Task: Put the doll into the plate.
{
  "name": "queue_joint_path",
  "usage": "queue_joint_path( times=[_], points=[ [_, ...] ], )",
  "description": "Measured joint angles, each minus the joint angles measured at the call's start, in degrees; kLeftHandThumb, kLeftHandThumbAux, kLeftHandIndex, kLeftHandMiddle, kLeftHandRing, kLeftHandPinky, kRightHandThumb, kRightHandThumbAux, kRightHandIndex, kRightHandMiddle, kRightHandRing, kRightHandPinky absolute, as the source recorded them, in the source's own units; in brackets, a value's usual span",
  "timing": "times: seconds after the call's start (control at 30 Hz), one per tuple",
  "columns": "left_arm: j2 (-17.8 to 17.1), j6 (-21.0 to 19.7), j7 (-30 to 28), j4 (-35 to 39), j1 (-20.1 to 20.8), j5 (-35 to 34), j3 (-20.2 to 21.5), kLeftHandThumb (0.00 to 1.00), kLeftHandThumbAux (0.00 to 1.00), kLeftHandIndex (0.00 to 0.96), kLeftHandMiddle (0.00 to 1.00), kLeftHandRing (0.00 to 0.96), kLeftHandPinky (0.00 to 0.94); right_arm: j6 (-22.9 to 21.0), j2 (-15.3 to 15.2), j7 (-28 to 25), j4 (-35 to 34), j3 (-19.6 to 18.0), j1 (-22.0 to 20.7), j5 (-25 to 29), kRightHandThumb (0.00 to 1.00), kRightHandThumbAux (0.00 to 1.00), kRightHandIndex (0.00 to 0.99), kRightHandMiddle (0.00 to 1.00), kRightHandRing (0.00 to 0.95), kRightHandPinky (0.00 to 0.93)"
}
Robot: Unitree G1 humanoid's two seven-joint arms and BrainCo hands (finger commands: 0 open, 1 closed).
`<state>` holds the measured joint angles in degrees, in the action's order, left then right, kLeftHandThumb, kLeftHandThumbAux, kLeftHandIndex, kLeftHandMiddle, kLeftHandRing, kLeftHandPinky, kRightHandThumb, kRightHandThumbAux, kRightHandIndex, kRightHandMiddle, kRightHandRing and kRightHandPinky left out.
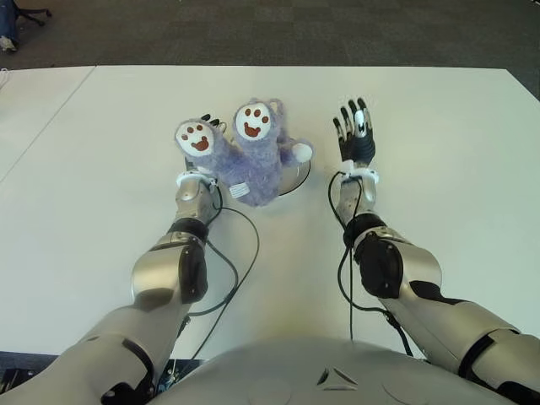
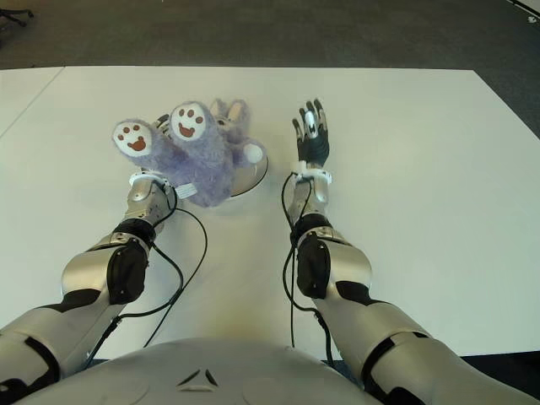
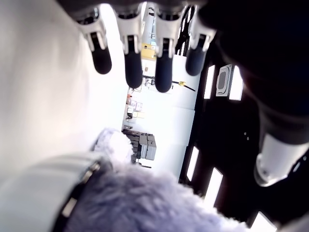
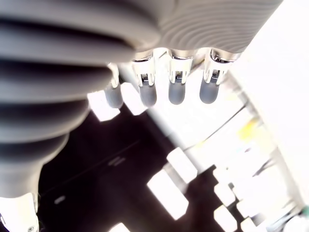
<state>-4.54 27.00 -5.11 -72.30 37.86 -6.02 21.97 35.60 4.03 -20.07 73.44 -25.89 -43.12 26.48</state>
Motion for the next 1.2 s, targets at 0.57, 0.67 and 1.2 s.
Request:
queue_joint_path(
  times=[0.57,0.67,1.2],
  points=[
    [-0.3,-0.1,-0.6,0.0,-0.5,-0.2,-0.2,0.0,0.635,0.142,0.192,0.158,0.115,0.0,-0.8,1.7,-0.1,1.1,2.2,-7.6,0.0,0.661,0.099,0.041,0.008,0.004],
    [-0.3,-0.1,-0.6,0.0,-0.5,-0.2,-0.2,0.0,0.635,0.143,0.191,0.158,0.124,0.0,-1.0,2.1,-0.1,1.1,2.3,-8.4,0.0,0.654,0.101,0.045,0.014,0.012],
    [-0.8,-0.1,-0.6,0.0,-0.6,-0.1,-0.6,0.0,0.667,0.135,0.191,0.158,0.122,0.0,-5.2,13.4,-0.5,8.1,4.3,-20.5,0.011,0.575,0.088,0.054,0.033,0.034]
  ],
)
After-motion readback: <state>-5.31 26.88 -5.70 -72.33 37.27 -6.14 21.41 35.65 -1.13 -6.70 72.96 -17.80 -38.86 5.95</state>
